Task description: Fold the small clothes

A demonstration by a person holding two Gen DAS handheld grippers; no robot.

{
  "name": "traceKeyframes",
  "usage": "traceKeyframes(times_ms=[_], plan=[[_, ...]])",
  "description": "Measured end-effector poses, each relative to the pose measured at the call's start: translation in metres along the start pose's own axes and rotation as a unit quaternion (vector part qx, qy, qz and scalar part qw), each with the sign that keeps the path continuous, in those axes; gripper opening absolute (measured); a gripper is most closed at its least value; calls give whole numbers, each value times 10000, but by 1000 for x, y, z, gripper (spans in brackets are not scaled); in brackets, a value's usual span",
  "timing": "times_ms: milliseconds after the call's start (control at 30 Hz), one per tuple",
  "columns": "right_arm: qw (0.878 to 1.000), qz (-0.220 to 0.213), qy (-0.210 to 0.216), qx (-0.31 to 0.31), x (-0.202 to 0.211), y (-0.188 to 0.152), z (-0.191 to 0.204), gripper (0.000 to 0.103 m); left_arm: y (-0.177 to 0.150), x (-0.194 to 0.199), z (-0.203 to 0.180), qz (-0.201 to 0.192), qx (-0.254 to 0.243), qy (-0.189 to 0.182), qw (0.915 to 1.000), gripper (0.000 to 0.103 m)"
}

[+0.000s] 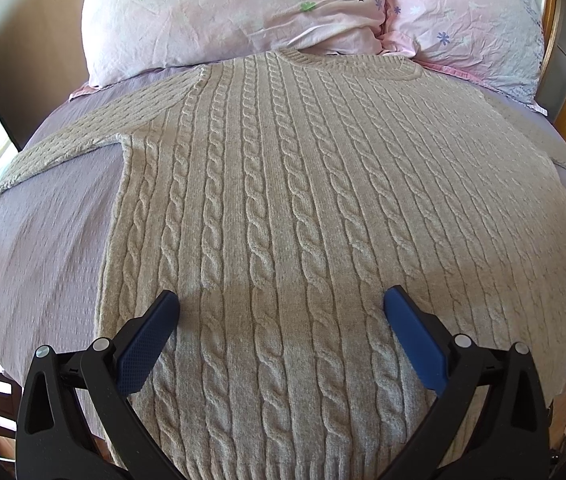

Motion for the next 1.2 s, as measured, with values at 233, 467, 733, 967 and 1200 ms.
traceKeyframes(times_ms=[233,467,733,967,1200], plan=[[9455,-66,-1400,-2941,-27,101,-231,52,32,29,6,-1395,43,-958,9856,102],[8965,179,-1648,-4110,-67,104,-316,51,76,52,65,-2083,630,-1102,9698,102],[9036,-345,-1629,-3947,-72,129,-310,7,86,56,175,-2201,1525,-258,9631,102],[9873,-1342,-255,-807,-20,197,-26,7,80,52,282,-2266,3055,-368,9241,102],[9590,859,2131,1659,-63,53,263,22,79,34,345,-2046,3908,-167,8973,102]])
Point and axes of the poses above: each gripper's, at about its wrist camera, not at the fingertips, and x roughly against the way its jaws point, z to its left, y to its top, the point moved 9 cm from there along -x, roughly the way its jaws point, and after that the axes turned 7 degrees about -y, right-handed, at the moved point
